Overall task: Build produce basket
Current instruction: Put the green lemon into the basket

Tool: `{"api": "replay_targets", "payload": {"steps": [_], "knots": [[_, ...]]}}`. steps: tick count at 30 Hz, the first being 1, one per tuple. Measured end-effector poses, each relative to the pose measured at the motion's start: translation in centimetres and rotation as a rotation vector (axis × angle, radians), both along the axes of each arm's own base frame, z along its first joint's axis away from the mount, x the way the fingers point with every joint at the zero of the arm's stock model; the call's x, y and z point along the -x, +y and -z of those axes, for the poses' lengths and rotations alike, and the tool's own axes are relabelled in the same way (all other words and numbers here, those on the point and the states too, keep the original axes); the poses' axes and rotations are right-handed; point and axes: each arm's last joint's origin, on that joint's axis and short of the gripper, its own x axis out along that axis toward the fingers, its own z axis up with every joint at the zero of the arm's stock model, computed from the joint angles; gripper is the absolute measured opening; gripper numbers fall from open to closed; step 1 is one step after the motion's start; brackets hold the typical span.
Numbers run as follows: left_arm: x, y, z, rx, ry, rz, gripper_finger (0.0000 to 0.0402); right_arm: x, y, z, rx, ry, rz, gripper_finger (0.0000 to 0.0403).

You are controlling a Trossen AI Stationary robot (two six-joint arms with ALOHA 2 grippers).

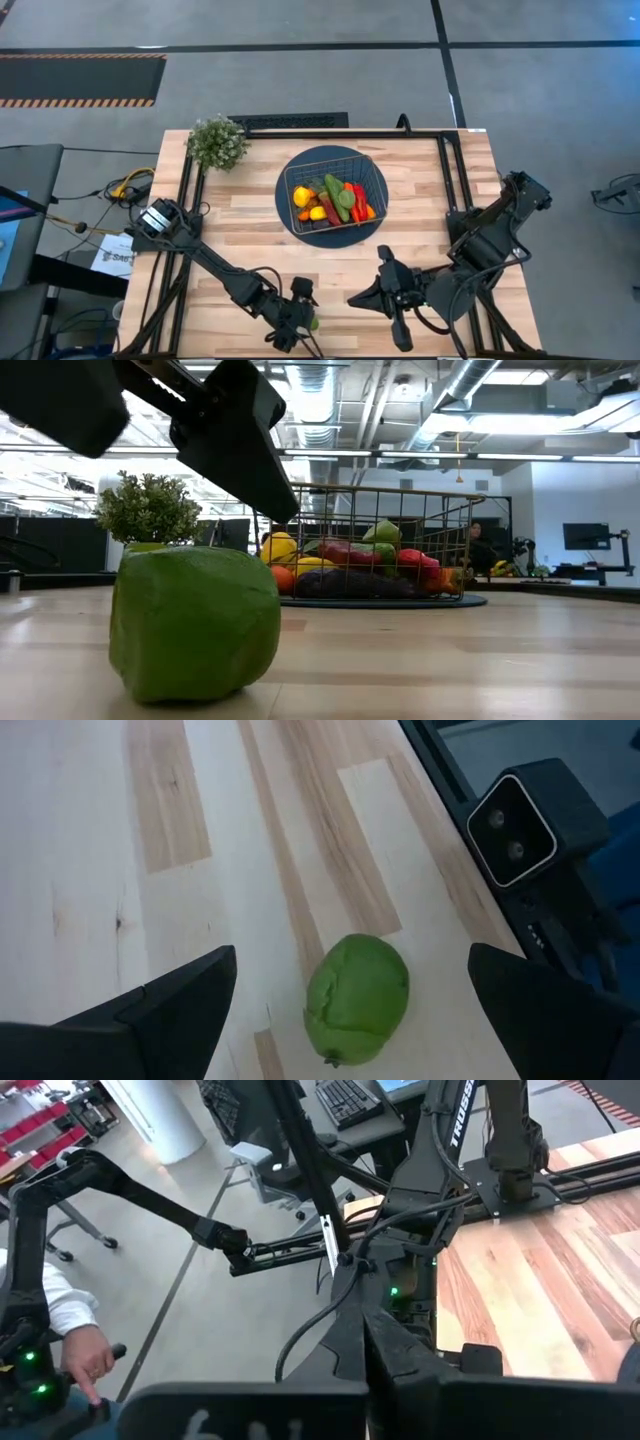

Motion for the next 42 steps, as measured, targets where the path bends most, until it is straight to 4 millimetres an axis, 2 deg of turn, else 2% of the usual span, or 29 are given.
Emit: {"api": "replay_targets", "payload": {"steps": [7,10,16,24,27,30,40,42], "knots": [[-0.5,0.4,0.5,0.015,0.034,0.089,0.0384,0.0,0.0,0.0,0.001,0.000,-0.001,0.0001],[-0.6,0.2,1.6,0.006,0.061,0.148,0.0384,0.0,0.0,0.0,0.002,0.000,-0.001,0.0001],[-0.7,-0.1,3.7,0.023,0.115,0.135,0.0384,0.0,0.0,0.0,-0.003,-0.006,-0.001,0.0001],[-1.3,-0.2,3.8,0.056,0.077,0.101,0.0377,0.0,0.0,0.0,0.002,0.001,-0.002,0.0001],[-1.3,-0.2,3.7,0.056,0.068,0.100,0.0350,0.0,0.0,0.2,0.008,0.012,-0.001,0.0001],[-1.3,-0.2,3.7,0.056,0.066,0.099,0.0307,0.1,-0.1,0.3,0.013,0.023,0.001,0.0001],[-1.4,-0.1,3.7,0.053,0.062,0.075,0.0120,0.1,-0.1,0.4,0.020,0.031,0.001,0.0001],[-1.5,0.1,3.7,0.063,0.069,0.066,0.0116,0.1,-0.1,0.4,0.018,0.031,0.002,0.0001]]}}
